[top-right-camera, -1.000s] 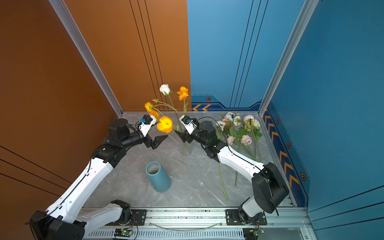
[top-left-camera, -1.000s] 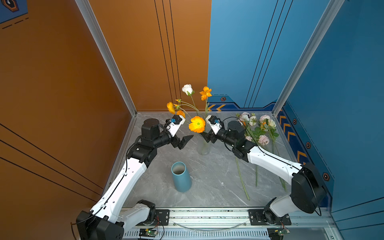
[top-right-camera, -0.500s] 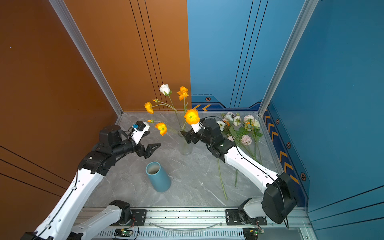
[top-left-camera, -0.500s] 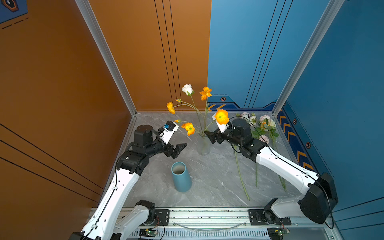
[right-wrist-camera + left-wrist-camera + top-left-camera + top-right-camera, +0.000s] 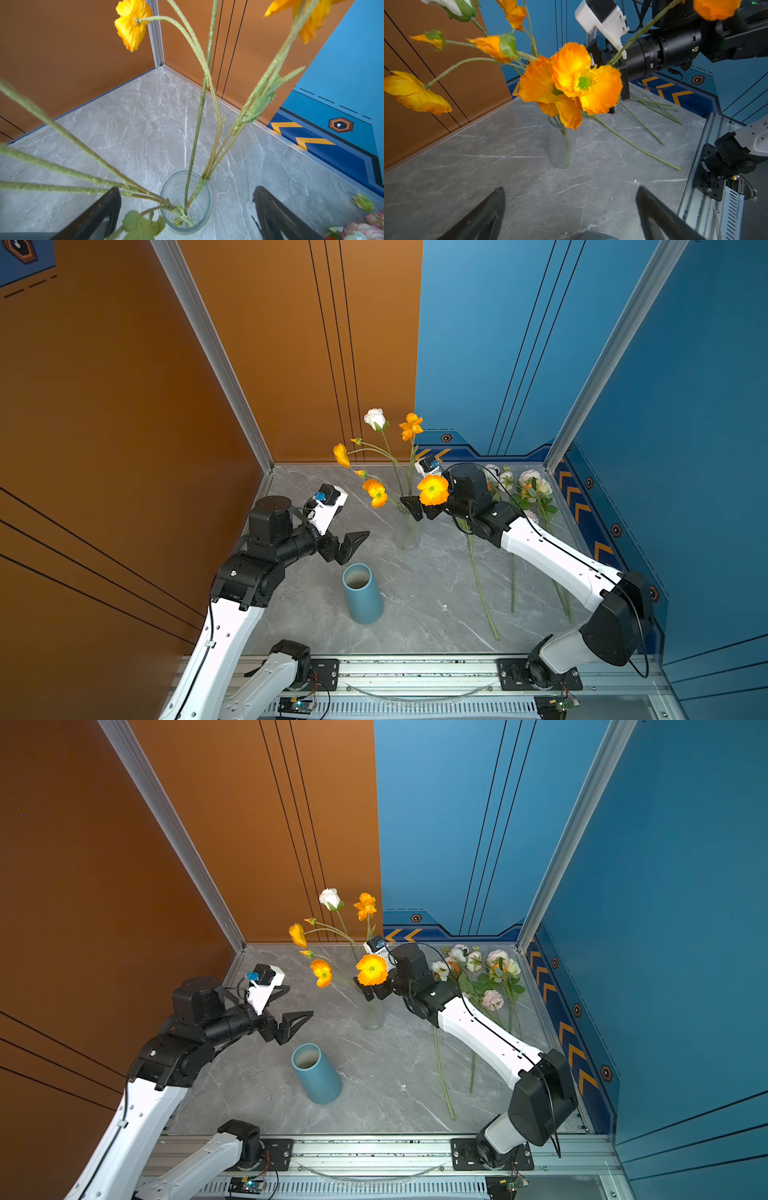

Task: Arrange the flowers into the vase
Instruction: 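Withdraw the right gripper to the pile while the left draws back toward the teal cup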

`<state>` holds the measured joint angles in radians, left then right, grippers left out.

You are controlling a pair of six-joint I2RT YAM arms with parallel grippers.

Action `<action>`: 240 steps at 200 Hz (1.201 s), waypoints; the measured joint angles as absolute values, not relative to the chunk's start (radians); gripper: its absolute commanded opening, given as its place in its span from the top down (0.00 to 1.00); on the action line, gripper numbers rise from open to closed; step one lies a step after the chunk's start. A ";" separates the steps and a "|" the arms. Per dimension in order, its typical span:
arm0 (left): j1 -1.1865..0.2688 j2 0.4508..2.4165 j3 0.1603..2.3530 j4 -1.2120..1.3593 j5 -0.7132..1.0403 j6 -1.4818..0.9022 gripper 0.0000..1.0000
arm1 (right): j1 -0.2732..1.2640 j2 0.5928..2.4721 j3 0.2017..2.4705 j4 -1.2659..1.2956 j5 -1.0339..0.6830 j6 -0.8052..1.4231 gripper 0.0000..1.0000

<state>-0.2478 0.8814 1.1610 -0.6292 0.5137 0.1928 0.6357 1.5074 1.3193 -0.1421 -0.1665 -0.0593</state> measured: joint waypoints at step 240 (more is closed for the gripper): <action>-0.335 0.677 1.116 -0.874 0.413 0.208 0.02 | 0.390 1.345 0.982 -0.487 0.014 0.341 0.25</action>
